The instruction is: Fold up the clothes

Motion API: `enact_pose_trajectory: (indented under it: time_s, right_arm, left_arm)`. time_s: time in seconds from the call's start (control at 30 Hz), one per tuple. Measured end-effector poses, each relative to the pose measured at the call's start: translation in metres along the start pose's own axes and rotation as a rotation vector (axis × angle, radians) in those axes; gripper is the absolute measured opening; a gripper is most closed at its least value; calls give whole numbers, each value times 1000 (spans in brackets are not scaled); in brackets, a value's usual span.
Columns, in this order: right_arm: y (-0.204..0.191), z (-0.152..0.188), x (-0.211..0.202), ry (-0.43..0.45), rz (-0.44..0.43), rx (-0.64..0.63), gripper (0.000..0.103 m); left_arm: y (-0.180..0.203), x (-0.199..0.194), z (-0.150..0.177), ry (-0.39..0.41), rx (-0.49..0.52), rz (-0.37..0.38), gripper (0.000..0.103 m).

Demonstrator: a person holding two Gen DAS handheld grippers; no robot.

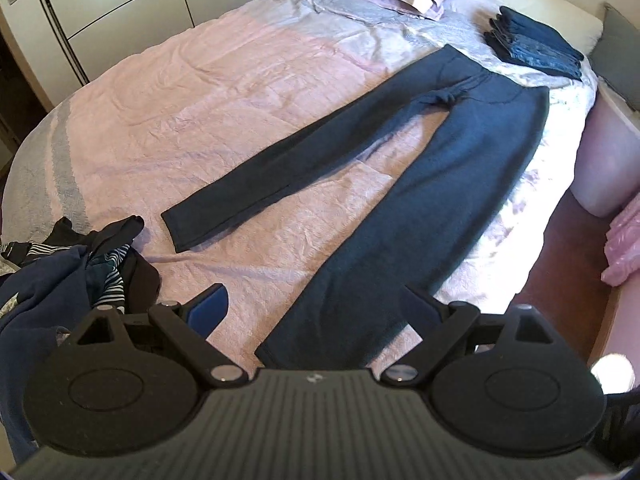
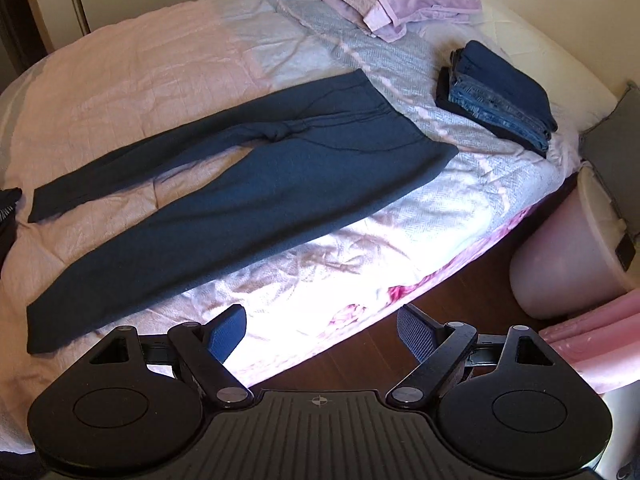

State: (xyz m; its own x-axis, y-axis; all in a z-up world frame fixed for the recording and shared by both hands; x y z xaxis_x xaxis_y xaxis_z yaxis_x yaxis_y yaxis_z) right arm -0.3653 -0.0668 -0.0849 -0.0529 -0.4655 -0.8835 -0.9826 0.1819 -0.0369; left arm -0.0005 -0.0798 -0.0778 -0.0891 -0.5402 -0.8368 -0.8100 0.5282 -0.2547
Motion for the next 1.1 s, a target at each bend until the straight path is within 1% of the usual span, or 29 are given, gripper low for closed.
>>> enact_pose_trajectory:
  time_s: [0.27, 0.47, 0.7, 1.1]
  right_arm:
    - [-12, 10, 5, -8, -10, -36, 86]
    - [-13, 6, 9, -4, -8, -54, 86]
    - [-17, 6, 15, -26, -8, -59, 86]
    - [-31, 12, 20, -47, 4, -103, 86]
  left_arm:
    - [4, -2, 4, -8, 11, -8, 91]
    - [6, 2, 2, -10, 19, 0, 91]
    - [5, 6, 1, -13, 17, 6, 91]
    - [-2, 7, 21, -31, -6, 2, 91]
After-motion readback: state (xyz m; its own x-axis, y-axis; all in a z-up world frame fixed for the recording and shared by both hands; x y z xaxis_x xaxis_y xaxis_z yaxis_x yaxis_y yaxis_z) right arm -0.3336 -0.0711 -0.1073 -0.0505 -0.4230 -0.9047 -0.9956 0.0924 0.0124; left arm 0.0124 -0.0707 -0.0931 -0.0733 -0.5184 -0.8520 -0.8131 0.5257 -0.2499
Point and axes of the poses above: each gripper's, at about its wrist camera, not at the fingertips, and x roughly the way its jaws point, y to its right, z to its underside, the point moved 2 cm from there along x, roughly the way its jaws point, and after that the axes turned 15 degrees about x, right-handed, at the moved point
